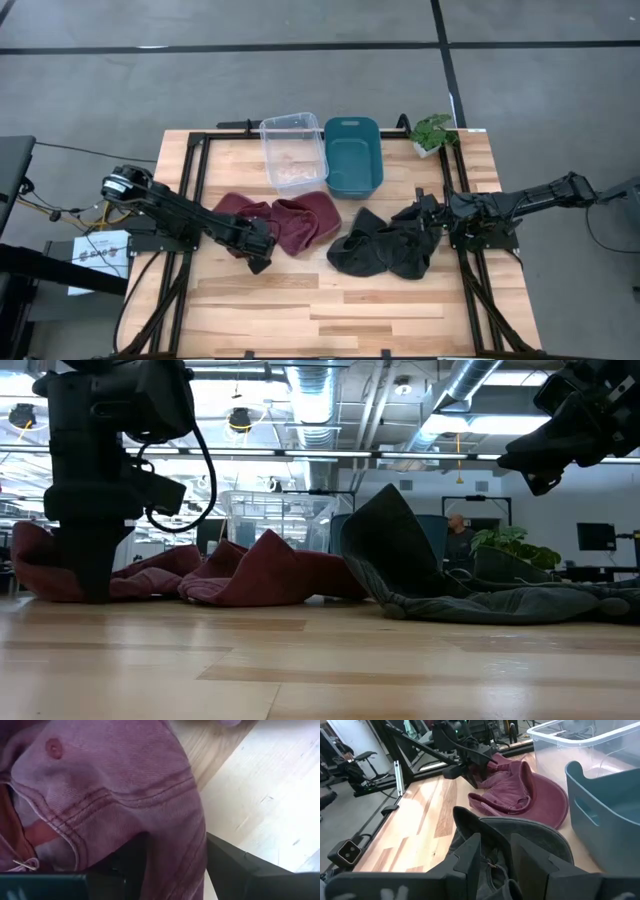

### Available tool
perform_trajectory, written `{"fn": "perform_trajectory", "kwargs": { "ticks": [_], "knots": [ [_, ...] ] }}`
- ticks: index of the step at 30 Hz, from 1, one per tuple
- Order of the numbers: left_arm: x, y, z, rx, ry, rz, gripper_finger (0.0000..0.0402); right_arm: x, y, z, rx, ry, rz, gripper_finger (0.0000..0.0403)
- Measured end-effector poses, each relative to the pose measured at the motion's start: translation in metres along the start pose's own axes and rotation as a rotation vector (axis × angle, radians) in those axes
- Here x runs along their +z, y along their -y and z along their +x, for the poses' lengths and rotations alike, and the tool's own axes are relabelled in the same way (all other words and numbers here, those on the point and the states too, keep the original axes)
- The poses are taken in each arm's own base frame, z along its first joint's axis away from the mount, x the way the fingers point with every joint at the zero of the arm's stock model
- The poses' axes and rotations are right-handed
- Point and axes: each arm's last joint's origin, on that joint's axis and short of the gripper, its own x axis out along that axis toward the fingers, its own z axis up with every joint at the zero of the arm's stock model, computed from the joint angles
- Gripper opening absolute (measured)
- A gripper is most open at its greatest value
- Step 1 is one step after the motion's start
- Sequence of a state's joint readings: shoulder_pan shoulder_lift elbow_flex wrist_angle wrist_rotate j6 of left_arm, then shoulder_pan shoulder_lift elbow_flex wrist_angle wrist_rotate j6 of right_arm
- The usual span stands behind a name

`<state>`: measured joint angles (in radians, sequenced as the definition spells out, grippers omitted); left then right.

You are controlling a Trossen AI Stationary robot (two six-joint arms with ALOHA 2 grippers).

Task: Pick & Place hat
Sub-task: Put the left red cap into the transparent bin

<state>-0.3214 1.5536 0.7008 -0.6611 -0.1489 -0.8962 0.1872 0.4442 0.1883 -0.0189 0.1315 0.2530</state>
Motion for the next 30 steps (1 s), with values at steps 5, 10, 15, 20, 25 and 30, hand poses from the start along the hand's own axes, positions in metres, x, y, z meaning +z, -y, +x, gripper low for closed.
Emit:
{"fn": "perform_trajectory", "kwargs": {
  "ticks": [5, 10, 15, 20, 25, 30],
  "knots": [
    [0.000, -0.002, -0.008, -0.037, 0.033, -0.055, 0.0149, 0.000, 0.000, 0.000, 0.000, 0.000, -0.002, 0.0099],
    [0.000, -0.002, -0.011, -0.052, 0.034, -0.068, 0.0055, 0.000, 0.000, 0.000, -0.001, -0.002, -0.003, 0.0099],
    [0.000, -0.002, -0.011, -0.050, 0.034, -0.096, 0.0011, 0.000, 0.000, 0.000, -0.001, -0.003, -0.003, 0.0099],
    [0.000, -0.002, -0.011, -0.047, 0.031, -0.114, 0.0008, 0.000, 0.000, 0.000, -0.001, -0.003, -0.003, 0.0099],
    [0.000, -0.002, -0.011, -0.047, 0.031, -0.114, 0.0008, 0.000, 0.000, 0.000, -0.001, -0.002, -0.003, 0.0099],
    [-0.001, -0.003, -0.012, -0.046, 0.027, -0.113, 0.0007, 0.000, 0.000, 0.000, -0.001, -0.003, -0.003, 0.0099]
  ]
}}
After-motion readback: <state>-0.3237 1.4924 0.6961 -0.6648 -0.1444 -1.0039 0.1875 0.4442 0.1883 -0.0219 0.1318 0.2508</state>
